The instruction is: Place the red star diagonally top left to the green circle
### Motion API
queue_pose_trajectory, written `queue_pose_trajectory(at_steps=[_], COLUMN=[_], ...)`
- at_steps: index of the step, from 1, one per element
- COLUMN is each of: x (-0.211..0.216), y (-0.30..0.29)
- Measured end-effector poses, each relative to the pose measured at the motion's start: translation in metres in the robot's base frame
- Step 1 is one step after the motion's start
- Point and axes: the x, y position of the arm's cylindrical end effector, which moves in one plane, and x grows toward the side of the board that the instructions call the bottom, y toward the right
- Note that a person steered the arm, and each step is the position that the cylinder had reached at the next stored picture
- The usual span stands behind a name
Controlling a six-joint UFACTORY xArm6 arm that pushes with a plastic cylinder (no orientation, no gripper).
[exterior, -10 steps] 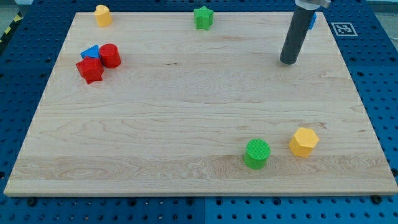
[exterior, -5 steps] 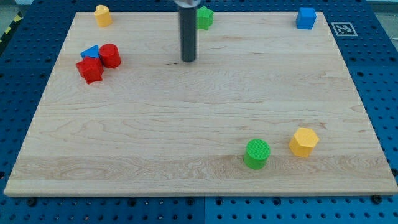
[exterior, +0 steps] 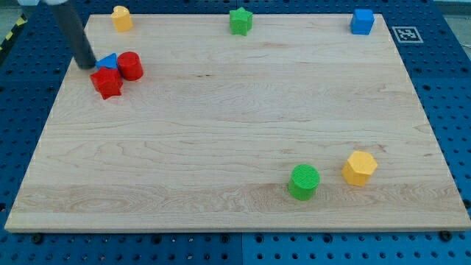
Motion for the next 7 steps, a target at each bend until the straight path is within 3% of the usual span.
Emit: queue_pose_trajectory(at_steps=[3, 4, 6, 7], x=[0.078, 0.068, 0.014, 0.009], y=[0.008, -0.039, -0.018, 0.0])
